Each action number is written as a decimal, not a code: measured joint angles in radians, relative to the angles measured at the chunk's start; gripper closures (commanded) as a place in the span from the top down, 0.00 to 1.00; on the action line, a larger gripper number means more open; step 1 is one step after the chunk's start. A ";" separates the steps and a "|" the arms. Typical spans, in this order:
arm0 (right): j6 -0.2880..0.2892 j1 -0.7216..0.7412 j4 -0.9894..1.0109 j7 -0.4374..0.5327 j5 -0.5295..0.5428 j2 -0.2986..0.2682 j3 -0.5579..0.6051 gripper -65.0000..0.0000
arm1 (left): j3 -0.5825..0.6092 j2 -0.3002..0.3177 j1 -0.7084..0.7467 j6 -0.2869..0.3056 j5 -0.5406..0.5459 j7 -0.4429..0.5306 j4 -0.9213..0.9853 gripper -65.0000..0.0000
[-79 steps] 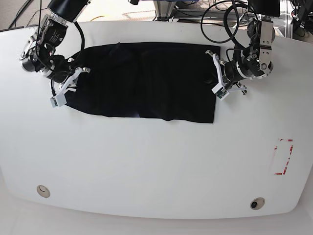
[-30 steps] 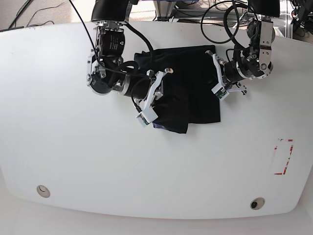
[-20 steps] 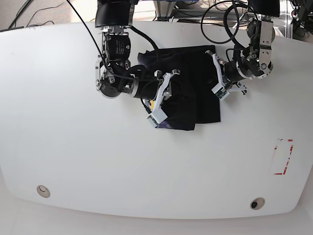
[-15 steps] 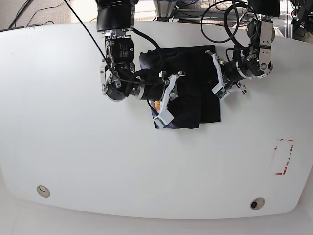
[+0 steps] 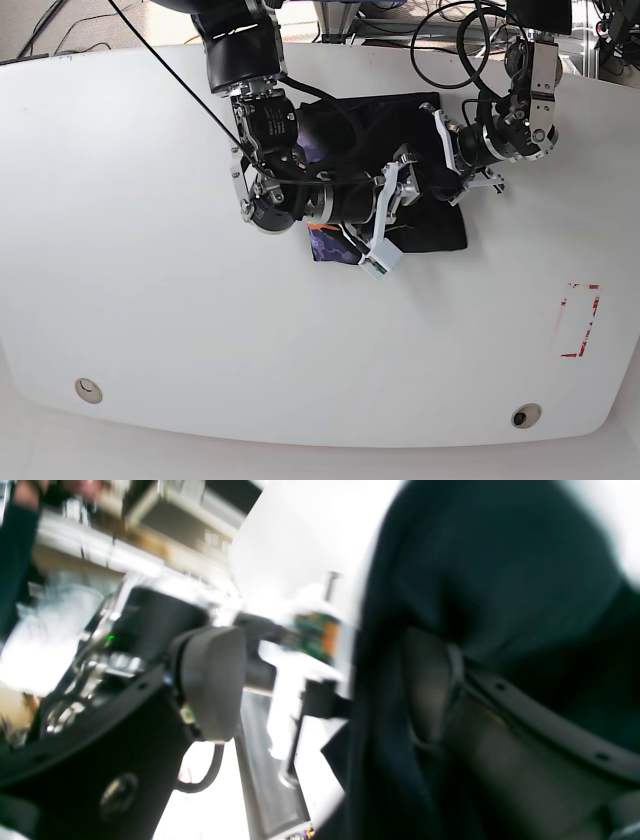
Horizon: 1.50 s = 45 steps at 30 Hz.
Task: Layout the t-shirt on the table in an organized manner, then fold the t-shirt properly
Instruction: 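Release the shirt with the left gripper and lift it away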
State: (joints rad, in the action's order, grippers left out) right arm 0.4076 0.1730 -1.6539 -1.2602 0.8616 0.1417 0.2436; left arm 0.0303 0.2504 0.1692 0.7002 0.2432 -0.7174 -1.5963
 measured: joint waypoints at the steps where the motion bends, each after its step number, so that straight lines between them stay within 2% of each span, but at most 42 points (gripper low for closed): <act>1: 0.000 0.009 0.000 0.000 0.000 0.000 0.011 0.72 | 0.000 0.000 0.000 0.000 -0.001 0.000 0.000 0.03; 8: 0.001 0.053 -0.002 0.002 0.000 -0.004 0.037 0.72 | 0.000 -0.003 0.001 0.000 -0.021 -0.031 -0.036 0.03; 12: 0.010 0.076 -0.024 -0.001 0.002 -0.048 0.039 0.72 | -0.031 -0.008 0.013 0.001 -0.044 -0.080 -0.089 0.03; 15: 0.011 0.092 -0.056 0.001 0.000 -0.079 0.032 0.72 | -0.079 -0.005 0.022 0.000 -0.067 -0.104 -0.135 0.03; 26: 0.011 0.115 -0.099 0.002 0.007 -0.193 0.009 0.72 | -0.238 -0.001 -0.037 -0.002 -0.062 -0.094 -0.229 0.03; 31: 0.030 0.119 -0.099 0.003 -0.009 -0.235 -0.011 0.72 | -0.401 -0.012 -0.103 0.006 -0.060 -0.098 -0.230 0.03; 33: 0.051 0.116 -0.099 0.019 -0.009 -0.246 -0.008 0.72 | -0.489 -0.031 -0.143 0.005 -0.060 -0.097 -0.230 0.03; 36: 0.073 0.099 -0.102 0.062 -0.049 -0.270 -0.005 0.71 | -0.629 -0.089 -0.194 -0.011 -0.064 -0.087 -0.240 0.03; 38: 0.091 0.083 -0.107 0.068 -0.092 -0.286 -0.004 0.67 | -0.685 -0.121 -0.204 -0.011 -0.071 -0.089 -0.256 0.03; 41: 0.109 0.053 -0.114 0.095 -0.164 -0.318 -0.001 0.58 | -0.686 -0.166 -0.193 -0.010 -0.076 -0.104 -0.271 0.03; 45: 0.125 0.019 -0.114 0.137 -0.265 -0.339 -0.003 0.52 | -0.597 -0.175 -0.164 0.002 -0.061 -0.097 -0.272 0.03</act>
State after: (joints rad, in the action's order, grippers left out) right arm 0.5327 0.1921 -1.7679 -1.1236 0.5964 -0.1974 0.2409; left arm -0.5671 0.0753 0.0048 0.7021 0.1825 -0.8143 -1.8679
